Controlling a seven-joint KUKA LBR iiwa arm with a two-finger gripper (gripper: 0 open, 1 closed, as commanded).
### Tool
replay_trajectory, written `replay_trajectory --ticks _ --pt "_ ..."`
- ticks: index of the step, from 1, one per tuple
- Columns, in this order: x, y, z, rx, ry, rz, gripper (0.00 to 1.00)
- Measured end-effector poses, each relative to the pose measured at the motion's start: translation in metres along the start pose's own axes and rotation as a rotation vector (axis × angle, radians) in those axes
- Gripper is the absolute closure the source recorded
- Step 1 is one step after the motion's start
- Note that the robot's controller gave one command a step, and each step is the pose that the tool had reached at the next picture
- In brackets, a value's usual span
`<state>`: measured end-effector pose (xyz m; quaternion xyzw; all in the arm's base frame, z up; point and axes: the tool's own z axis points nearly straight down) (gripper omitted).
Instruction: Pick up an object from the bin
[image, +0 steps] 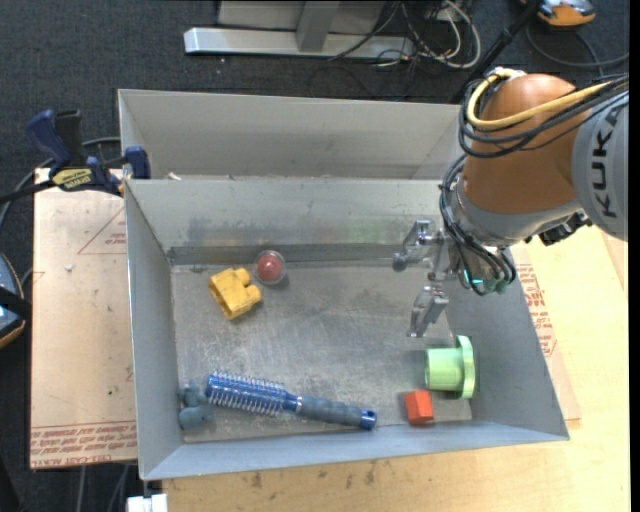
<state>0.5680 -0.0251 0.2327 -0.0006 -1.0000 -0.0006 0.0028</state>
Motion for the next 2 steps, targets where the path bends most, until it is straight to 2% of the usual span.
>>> replay_trajectory --ticks 1,2 --pt "0.076 -0.064 0.077 0.001 0.005 -0.127 0.00" --pt "0.052 -0.099 0.139 0.001 -0.004 -0.503 0.00"
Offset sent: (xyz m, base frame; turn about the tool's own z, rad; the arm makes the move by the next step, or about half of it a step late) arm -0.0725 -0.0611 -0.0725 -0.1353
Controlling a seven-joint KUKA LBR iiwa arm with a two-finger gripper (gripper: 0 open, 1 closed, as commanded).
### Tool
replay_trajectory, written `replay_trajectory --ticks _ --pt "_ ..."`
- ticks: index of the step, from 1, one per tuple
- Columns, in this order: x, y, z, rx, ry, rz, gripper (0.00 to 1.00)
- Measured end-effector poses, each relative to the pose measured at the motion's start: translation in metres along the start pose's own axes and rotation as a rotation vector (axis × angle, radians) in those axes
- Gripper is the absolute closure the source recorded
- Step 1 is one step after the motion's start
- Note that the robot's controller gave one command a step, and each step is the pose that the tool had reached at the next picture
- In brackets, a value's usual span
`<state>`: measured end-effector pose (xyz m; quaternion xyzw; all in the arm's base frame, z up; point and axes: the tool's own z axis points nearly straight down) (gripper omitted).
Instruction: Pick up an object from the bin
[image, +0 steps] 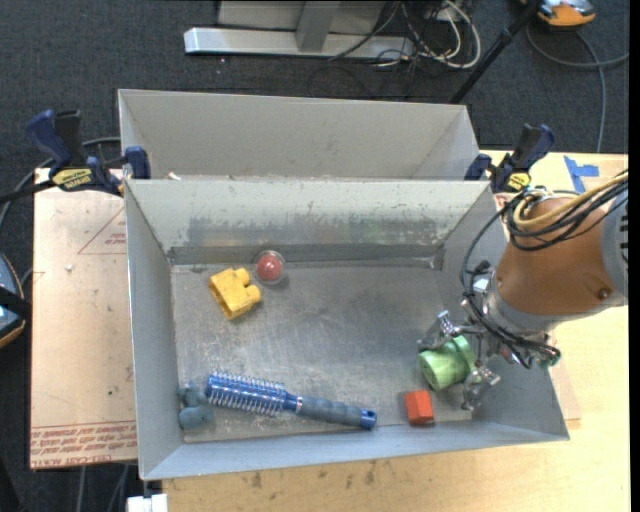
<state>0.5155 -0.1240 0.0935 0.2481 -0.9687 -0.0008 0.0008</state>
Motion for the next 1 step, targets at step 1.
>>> replay_trajectory --ticks 1 --pt "-0.0019 0.0005 -0.0022 0.001 -0.004 -0.001 1.00"
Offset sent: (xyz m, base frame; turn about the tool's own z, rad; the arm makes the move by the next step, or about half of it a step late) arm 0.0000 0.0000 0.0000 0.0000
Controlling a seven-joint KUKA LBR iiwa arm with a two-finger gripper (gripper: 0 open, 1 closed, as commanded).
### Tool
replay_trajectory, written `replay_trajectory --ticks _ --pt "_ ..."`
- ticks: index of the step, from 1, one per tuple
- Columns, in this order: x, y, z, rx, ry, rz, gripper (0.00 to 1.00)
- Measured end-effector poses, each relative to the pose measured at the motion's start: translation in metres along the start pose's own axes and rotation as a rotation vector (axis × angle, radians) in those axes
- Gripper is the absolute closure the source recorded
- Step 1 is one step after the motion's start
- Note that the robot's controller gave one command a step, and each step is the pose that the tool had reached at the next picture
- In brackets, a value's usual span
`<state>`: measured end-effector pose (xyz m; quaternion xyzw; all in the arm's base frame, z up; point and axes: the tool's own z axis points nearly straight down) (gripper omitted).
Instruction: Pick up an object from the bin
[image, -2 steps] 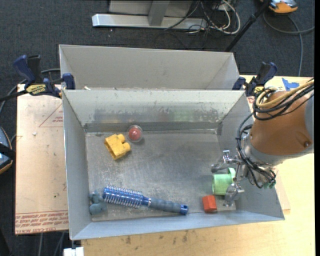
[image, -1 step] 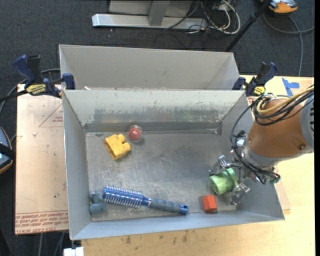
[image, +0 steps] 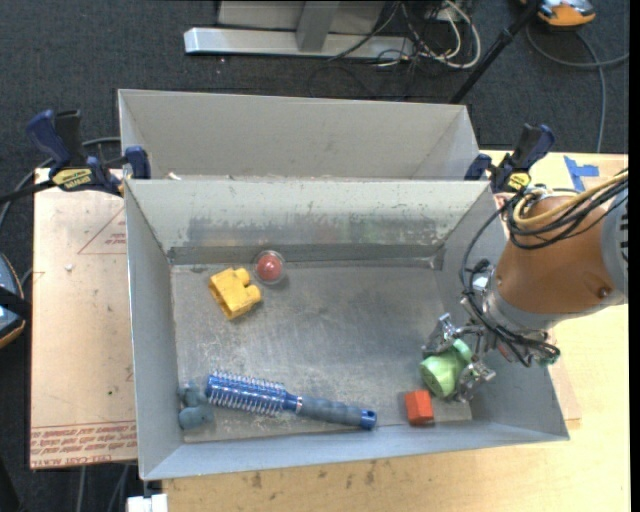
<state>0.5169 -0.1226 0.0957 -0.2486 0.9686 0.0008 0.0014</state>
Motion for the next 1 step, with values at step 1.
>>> replay_trajectory --ticks 1 --pt "0.0005 -0.0098 -0.1295 0.008 -0.006 -0.014 1.00"
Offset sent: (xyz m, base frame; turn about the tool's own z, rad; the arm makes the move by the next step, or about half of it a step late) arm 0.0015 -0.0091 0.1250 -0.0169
